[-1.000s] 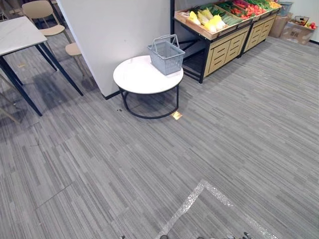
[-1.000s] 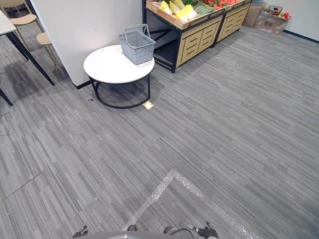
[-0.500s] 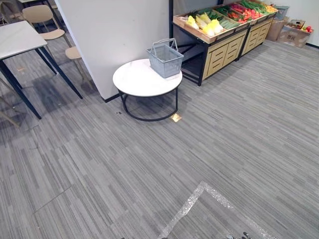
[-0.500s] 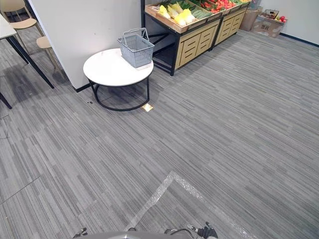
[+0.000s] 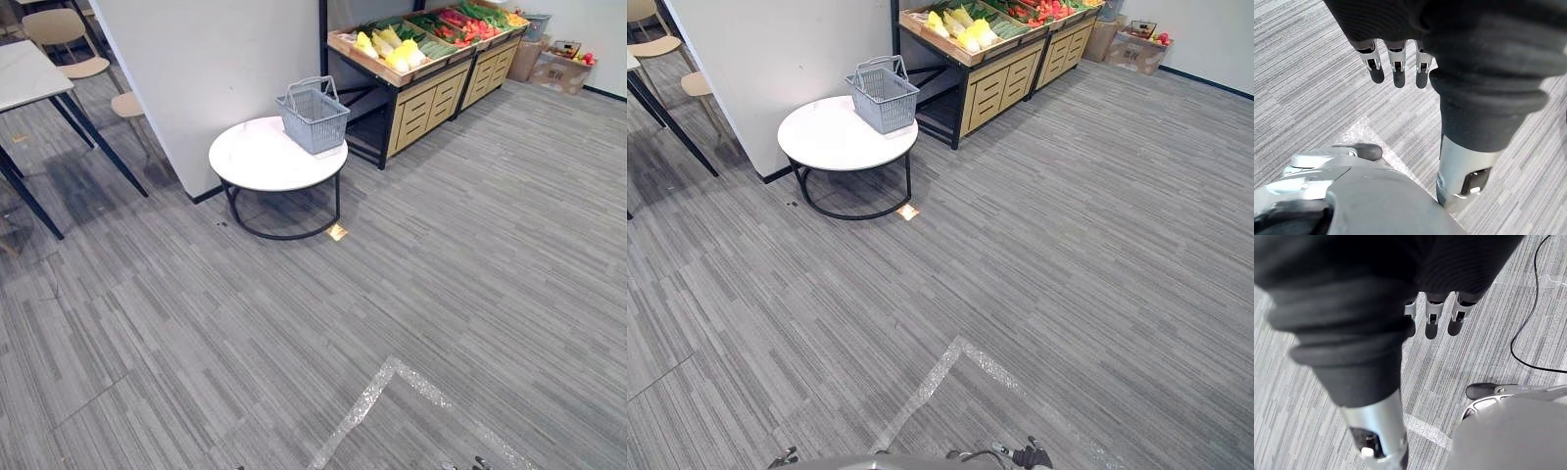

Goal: Pick vegetable in the basket

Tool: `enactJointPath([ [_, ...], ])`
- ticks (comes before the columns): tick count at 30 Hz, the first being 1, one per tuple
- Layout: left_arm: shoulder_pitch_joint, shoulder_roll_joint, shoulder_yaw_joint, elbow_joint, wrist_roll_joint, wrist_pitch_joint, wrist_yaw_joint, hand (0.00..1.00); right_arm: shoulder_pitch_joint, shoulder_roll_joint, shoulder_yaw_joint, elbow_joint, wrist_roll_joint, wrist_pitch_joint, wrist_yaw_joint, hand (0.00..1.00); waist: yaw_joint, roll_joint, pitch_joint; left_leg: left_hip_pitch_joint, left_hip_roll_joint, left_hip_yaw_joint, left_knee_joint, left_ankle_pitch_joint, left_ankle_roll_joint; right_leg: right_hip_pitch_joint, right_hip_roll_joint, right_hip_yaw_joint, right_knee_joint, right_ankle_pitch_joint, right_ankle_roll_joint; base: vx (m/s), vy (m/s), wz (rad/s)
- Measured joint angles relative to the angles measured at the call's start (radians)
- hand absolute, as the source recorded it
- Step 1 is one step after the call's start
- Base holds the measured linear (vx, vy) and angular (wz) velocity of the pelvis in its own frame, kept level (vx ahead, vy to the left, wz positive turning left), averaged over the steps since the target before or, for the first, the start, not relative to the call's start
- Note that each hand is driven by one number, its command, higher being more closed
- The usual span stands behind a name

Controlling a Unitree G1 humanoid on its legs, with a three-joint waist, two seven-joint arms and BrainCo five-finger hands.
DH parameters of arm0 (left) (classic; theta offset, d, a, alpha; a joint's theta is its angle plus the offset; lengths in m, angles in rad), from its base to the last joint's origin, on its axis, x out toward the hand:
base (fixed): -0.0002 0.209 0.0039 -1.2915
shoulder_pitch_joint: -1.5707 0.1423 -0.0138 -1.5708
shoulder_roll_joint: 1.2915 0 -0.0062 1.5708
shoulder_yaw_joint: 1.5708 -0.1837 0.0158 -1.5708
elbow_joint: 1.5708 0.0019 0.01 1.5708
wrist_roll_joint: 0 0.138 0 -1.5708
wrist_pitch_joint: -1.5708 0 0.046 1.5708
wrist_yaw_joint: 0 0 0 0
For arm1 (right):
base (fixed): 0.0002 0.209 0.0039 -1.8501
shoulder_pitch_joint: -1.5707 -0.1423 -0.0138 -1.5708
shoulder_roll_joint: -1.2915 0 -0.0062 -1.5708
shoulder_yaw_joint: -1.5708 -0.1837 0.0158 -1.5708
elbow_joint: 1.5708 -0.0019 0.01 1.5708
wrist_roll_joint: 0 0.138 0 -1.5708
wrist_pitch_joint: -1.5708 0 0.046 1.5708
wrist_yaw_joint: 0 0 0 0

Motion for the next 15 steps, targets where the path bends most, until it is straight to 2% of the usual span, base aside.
enactJointPath([
  [15, -0.001, 0.002, -0.011, 0.000, 0.000, 0.000, 0.005, 0.00, 0.000, -0.001, 0.004, 0.000, 0.000, 0.000, 0.000, 0.00, 0.000, 0.001, -0.002, -0.003, 0.001, 0.012, 0.000, 0.000, 0.000, -0.002, 0.004, 0.010, -0.019, 0.008, -0.003, 0.00, 0.000, -0.01],
])
